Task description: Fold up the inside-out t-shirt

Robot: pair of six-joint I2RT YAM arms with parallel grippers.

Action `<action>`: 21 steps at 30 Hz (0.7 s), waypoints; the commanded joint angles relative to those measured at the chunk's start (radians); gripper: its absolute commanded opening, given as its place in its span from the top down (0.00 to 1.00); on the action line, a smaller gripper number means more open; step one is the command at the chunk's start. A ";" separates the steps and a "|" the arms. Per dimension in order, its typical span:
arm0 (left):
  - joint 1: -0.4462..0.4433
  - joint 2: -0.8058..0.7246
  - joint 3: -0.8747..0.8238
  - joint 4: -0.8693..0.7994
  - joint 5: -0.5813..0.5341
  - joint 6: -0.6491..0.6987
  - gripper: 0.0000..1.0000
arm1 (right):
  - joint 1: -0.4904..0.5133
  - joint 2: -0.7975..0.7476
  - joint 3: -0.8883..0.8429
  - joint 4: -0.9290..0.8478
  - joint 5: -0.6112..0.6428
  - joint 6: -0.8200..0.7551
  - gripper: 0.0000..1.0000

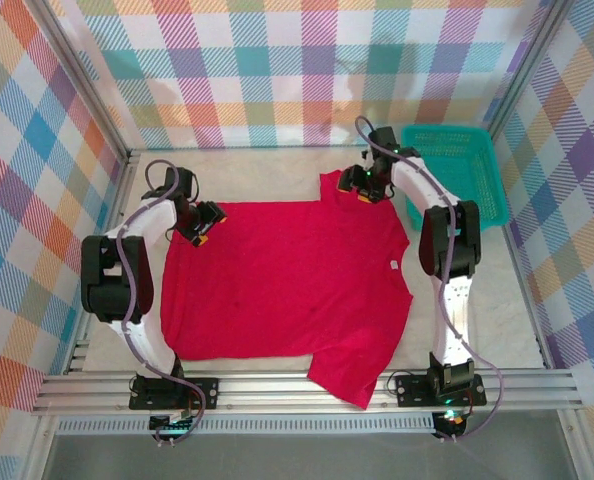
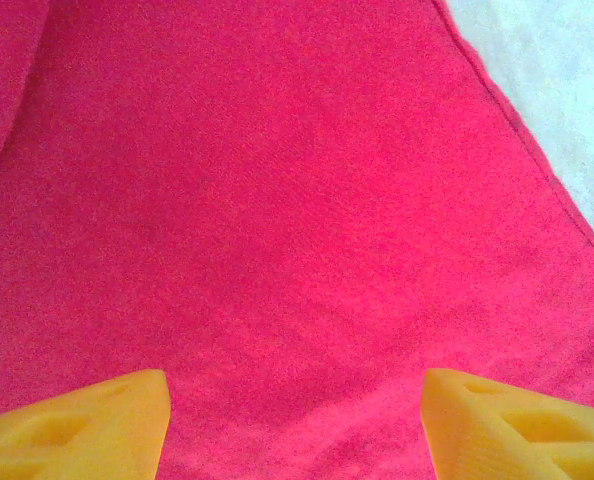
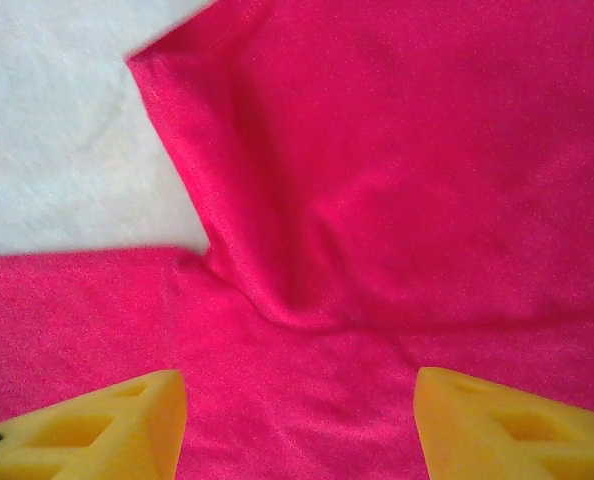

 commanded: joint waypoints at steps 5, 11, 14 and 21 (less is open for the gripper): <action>0.050 0.207 0.073 0.034 -0.008 -0.059 0.34 | 0.001 0.063 -0.097 0.020 0.056 -0.032 0.37; 0.063 0.386 0.247 -0.003 -0.039 -0.065 0.35 | -0.007 0.256 0.113 -0.047 0.081 -0.045 0.39; 0.069 0.474 0.375 -0.043 -0.057 -0.066 0.35 | -0.020 0.388 0.338 -0.133 0.081 -0.051 0.39; 0.106 0.582 0.705 -0.202 -0.091 -0.034 0.36 | -0.052 0.665 0.926 -0.302 0.025 -0.035 0.40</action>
